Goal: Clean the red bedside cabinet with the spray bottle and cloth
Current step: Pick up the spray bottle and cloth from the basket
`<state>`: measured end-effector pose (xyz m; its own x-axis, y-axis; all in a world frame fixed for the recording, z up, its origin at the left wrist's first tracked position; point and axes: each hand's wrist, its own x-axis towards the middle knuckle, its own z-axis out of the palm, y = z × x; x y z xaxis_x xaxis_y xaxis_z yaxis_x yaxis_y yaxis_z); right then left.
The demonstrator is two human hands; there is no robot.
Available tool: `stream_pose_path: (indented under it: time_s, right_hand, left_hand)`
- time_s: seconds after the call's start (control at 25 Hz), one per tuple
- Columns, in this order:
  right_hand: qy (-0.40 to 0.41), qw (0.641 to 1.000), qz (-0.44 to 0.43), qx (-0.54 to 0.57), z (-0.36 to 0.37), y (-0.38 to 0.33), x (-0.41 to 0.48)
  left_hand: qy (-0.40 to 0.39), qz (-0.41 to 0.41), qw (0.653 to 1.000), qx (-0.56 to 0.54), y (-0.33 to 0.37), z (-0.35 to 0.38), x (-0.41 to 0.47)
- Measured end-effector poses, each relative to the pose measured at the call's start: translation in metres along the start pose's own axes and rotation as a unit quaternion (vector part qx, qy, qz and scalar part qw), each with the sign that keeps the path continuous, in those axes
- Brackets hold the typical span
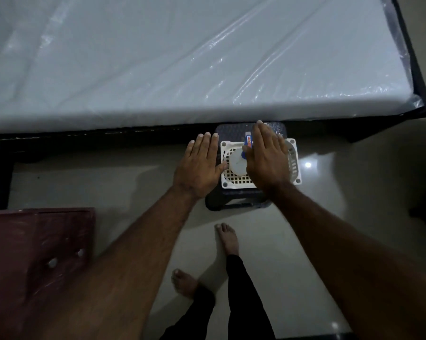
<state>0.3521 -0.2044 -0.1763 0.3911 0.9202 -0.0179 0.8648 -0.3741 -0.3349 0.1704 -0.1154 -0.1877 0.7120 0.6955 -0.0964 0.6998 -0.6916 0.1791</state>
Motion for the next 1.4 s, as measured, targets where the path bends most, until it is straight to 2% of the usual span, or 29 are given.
stream_pose_path:
  time_s: [0.08, 0.2, 0.28, 0.4, 0.56, 0.76, 1.04, 1.2, 1.32, 1.4]
  right_hand:
    - [0.020, 0.999, 0.029, 0.011, 0.005, 0.022, -0.002]
    - [0.019, 0.996, 0.081, 0.039, 0.019, 0.054, 0.000]
    - [-0.011, 0.993, 0.097, 0.062, 0.035, 0.073, -0.003]
    - [-0.098, 0.983, 0.113, 0.111, 0.060, 0.093, -0.009]
    - [-0.161, 0.976, 0.110, 0.100, 0.091, 0.110, -0.003]
    - [-0.139, 0.985, 0.096, 0.031, 0.117, 0.117, 0.017]
    - [-0.108, 0.991, 0.072, 0.016, 0.128, 0.126, 0.039]
    - [-0.134, 0.988, 0.066, -0.029, 0.135, 0.125, 0.039]
    - [-0.111, 0.991, 0.074, -0.028, 0.135, 0.121, 0.047]
    - [-0.089, 0.994, 0.069, -0.008, 0.130, 0.120, 0.050]
  left_hand:
    - [-0.049, 0.004, 0.999, -0.020, 0.010, 0.020, 0.007]
    - [-0.068, 0.005, 0.996, -0.059, 0.022, 0.046, 0.020]
    - [-0.070, 0.000, 0.991, -0.110, 0.029, 0.059, 0.028]
    - [-0.073, -0.024, 0.976, -0.203, 0.036, 0.076, 0.043]
    - [-0.067, -0.082, 0.945, -0.308, 0.042, 0.093, 0.058]
    - [-0.056, -0.096, 0.927, -0.359, 0.047, 0.114, 0.067]
    - [-0.002, -0.143, 0.900, -0.411, 0.071, 0.110, 0.080]
    - [0.010, -0.174, 0.896, -0.408, 0.075, 0.113, 0.089]
    - [0.053, -0.199, 0.872, -0.444, 0.081, 0.114, 0.089]
    - [0.090, -0.187, 0.861, -0.464, 0.081, 0.113, 0.088]
